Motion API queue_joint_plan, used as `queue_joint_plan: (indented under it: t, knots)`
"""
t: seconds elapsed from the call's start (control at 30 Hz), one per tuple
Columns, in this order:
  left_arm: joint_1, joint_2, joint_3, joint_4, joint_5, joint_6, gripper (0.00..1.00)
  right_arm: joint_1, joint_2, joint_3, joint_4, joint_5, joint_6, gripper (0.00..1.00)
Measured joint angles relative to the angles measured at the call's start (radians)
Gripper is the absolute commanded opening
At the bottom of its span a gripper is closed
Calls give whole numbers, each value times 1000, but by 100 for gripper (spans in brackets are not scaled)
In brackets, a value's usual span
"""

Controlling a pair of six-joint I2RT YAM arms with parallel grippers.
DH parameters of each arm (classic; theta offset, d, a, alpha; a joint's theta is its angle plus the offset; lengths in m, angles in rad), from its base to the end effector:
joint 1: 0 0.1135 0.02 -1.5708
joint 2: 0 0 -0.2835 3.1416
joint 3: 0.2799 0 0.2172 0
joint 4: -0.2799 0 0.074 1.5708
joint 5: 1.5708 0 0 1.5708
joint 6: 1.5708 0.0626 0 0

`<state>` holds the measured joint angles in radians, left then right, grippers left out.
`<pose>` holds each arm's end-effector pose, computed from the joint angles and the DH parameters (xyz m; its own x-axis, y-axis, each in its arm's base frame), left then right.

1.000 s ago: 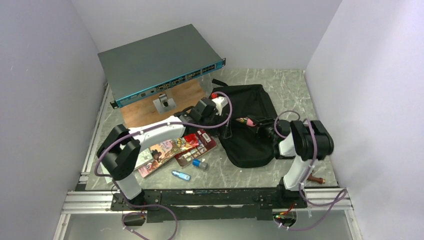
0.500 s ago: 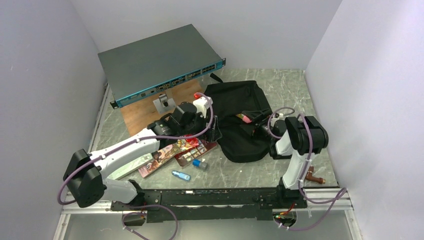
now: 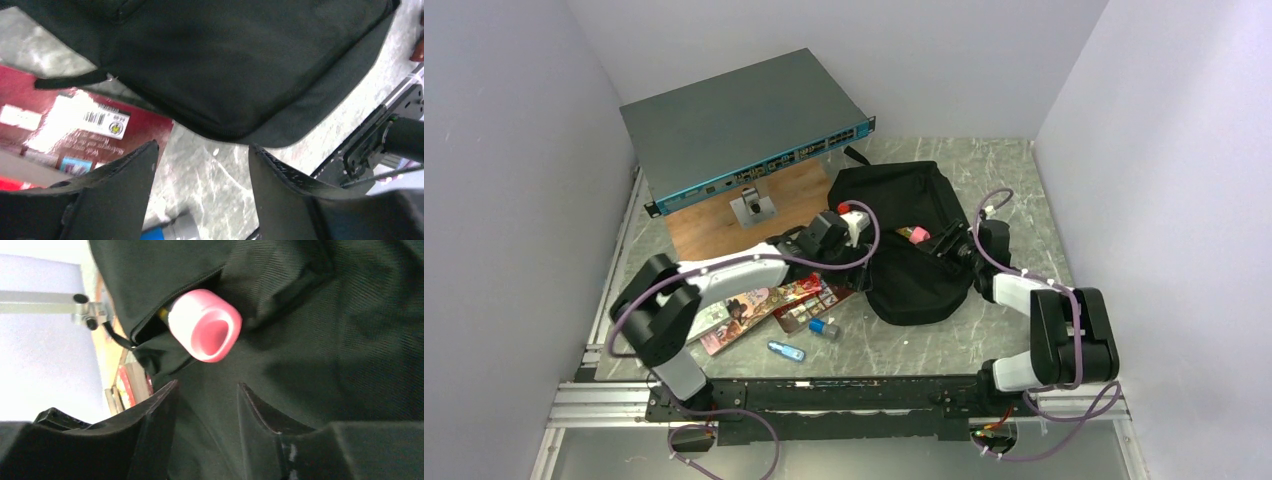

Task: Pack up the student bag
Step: Place the stationery in the student bag.

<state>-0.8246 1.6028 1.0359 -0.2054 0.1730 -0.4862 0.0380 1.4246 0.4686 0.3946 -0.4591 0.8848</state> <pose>0.2192 -0.2530 0.2407 -0.7959 0.1828 -0.5772 0.4922 0.7506 -0.4409 0.2570 0.0375 0.1888 -0.6534 0.6693 -0.3537 0.1526 0.5741 0.8045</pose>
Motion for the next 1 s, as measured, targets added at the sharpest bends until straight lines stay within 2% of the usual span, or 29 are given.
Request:
queue_joint_plan:
  t: [0.07, 0.2, 0.47, 0.63, 0.77, 0.93, 1.0]
  knots:
    - [-1, 68, 29, 5, 19, -8, 60, 0, -14, 9, -56, 35, -55, 33]
    - [-8, 168, 63, 60, 55, -31, 59, 0, 26, 28, -92, 61, -119, 22]
    - [-43, 288, 92, 129, 88, -82, 56, 35, 110, 86, -36, 95, -125, 14]
    - [-50, 293, 91, 147, 86, -100, 56, 92, 196, 175, 58, 141, -84, 16]
    - [-50, 289, 60, 200, 89, -125, 55, 116, 259, 220, 130, 145, -42, 27]
    - [-51, 288, 61, 198, 86, -124, 56, 92, 269, 221, 98, 135, -52, 28]
    - [-53, 286, 61, 195, 81, -124, 56, 76, 239, 219, 43, 137, -85, 32]
